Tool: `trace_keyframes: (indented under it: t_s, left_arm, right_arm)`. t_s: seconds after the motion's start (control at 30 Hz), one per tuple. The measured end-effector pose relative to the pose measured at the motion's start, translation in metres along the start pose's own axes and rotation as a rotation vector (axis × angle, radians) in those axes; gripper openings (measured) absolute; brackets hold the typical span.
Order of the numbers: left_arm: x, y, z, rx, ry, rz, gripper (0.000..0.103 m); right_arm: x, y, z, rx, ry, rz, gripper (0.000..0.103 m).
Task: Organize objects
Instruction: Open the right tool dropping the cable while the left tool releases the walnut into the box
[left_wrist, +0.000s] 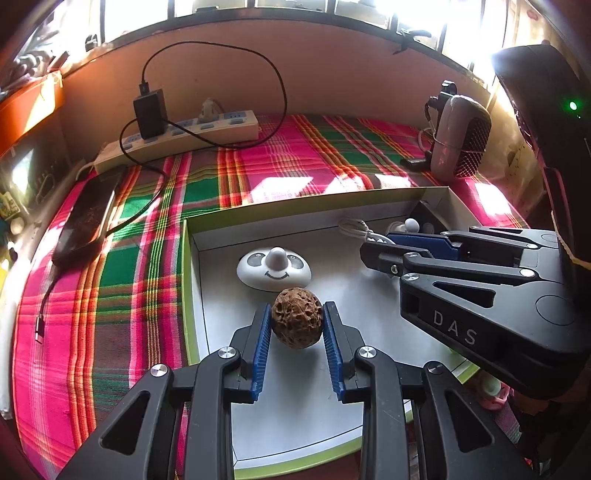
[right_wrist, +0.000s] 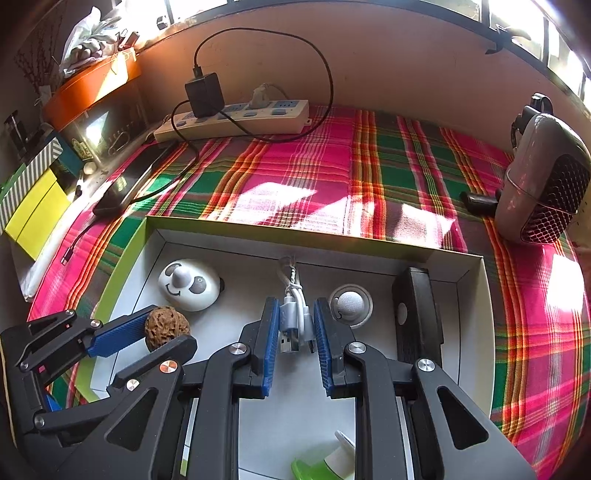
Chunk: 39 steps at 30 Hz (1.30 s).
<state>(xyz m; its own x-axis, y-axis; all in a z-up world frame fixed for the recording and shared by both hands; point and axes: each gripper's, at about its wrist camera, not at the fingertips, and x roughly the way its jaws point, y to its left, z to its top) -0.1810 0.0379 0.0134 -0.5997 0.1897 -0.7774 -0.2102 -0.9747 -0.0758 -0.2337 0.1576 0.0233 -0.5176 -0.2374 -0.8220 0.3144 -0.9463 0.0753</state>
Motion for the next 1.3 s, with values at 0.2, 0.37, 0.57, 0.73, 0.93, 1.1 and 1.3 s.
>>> trace_keyframes:
  t_s: [0.2, 0.37, 0.57, 0.73, 0.93, 1.1, 1.3]
  left_arm:
    - [0.0016, -0.001, 0.0002, 0.006, 0.002, 0.007, 0.026]
    - [0.0019, -0.0013, 0.0002, 0.009, 0.003, 0.009, 0.026]
    - [0.002, -0.0021, 0.0, 0.009, 0.003, 0.01, 0.026]
    - [0.0024, -0.0022, -0.0005, 0.009, 0.003, 0.01, 0.026]
    - [0.0027, -0.002, -0.0006, 0.007, 0.003, 0.008, 0.026]
    - [0.0017, -0.0023, -0.0006, 0.008, 0.002, 0.006, 0.029]
    - [-0.0007, -0.0006, -0.0013, -0.001, -0.001, 0.011, 0.031]
  right_arm:
    - [0.0026, -0.0003, -0.0009, 0.001, 0.009, 0.003, 0.021]
    - [0.0038, -0.0006, -0.0012, 0.002, 0.014, -0.001, 0.021]
    - [0.0046, -0.001, -0.0017, 0.003, 0.016, -0.01, 0.021]
    - [0.0046, -0.0014, -0.002, 0.008, 0.016, -0.015, 0.021]
    - [0.0043, -0.0012, -0.0023, 0.008, 0.014, -0.017, 0.021]
    - [0.0028, -0.0009, -0.0022, 0.01, 0.01, -0.014, 0.032]
    - [-0.002, 0.0003, -0.0025, 0.008, 0.0, -0.019, 0.035]
